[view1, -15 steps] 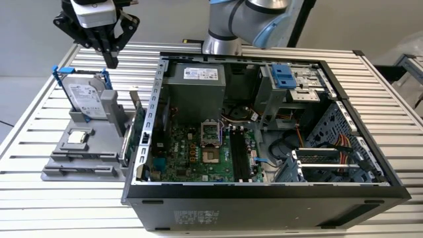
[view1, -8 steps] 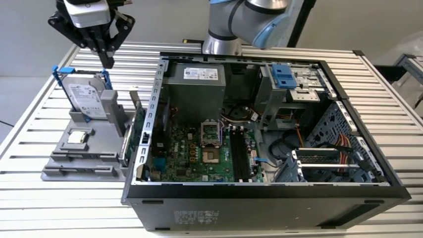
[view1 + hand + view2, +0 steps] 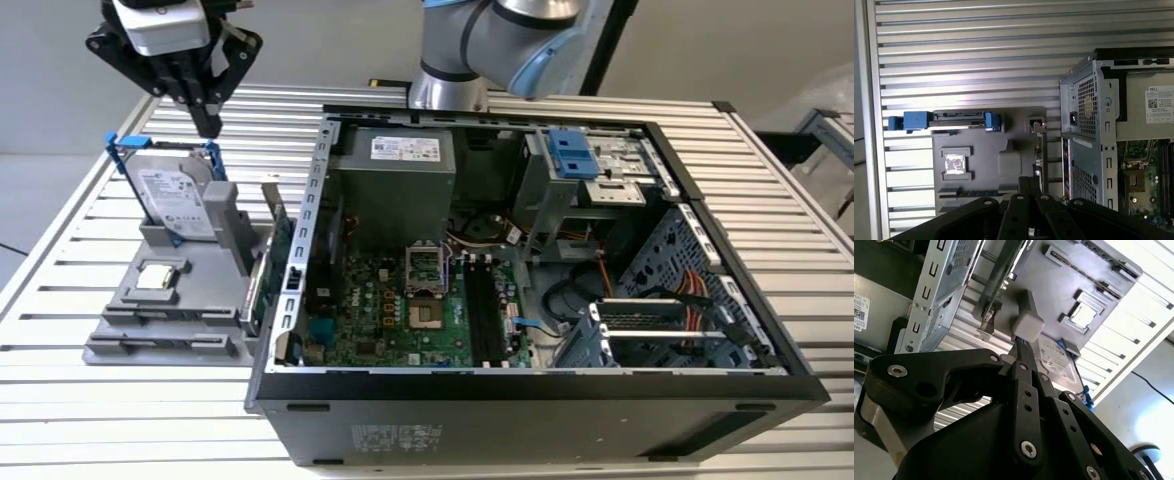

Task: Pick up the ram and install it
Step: 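Reach for the ram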

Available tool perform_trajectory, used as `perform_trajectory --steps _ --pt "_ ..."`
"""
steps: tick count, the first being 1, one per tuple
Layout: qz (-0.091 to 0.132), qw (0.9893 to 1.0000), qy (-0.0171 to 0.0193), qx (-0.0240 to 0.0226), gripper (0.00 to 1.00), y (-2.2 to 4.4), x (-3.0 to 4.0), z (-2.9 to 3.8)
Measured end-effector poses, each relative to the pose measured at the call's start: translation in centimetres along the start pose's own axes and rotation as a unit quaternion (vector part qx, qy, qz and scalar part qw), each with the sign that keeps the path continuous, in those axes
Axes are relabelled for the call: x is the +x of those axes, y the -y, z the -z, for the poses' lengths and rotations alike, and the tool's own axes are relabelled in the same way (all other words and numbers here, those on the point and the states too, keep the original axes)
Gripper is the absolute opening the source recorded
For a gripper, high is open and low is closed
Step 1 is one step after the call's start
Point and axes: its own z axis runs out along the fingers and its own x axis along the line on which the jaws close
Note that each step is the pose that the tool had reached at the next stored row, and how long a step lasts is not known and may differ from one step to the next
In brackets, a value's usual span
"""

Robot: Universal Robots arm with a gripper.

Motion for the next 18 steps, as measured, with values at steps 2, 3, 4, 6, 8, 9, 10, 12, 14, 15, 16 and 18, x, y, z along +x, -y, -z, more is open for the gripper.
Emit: perform_trajectory --steps 2,3,4,6,8,9,10,12,14,15,16,18 --pt "0.000 1.0000 0.0000 0.0000 0.00 0.01 0.20 0.00" --pt "0.000 1.0000 0.0000 0.0000 0.00 0.02 0.30 0.00" --pt "0.000 1.0000 0.0000 0.0000 0.00 0.03 0.41 0.00" --pt "0.000 1.0000 0.0000 0.0000 0.00 0.04 0.61 0.01" --pt "0.000 1.0000 0.0000 0.0000 0.00 0.06 0.79 0.01" --pt "0.000 1.0000 0.0000 0.0000 0.00 0.06 0.87 0.01" --pt "0.000 1.0000 0.0000 0.0000 0.00 0.07 0.95 0.01" --pt "0.000 1.0000 0.0000 0.0000 0.00 0.08 1.10 0.01" --pt "0.000 1.0000 0.0000 0.0000 0.00 0.09 1.28 0.00" --pt "0.000 1.0000 0.0000 0.0000 0.00 0.10 1.37 0.00" --pt "0.000 1.0000 0.0000 0.0000 0.00 0.11 1.46 0.00" --pt "0.000 1.0000 0.0000 0.0000 0.00 0.12 1.64 0.00"
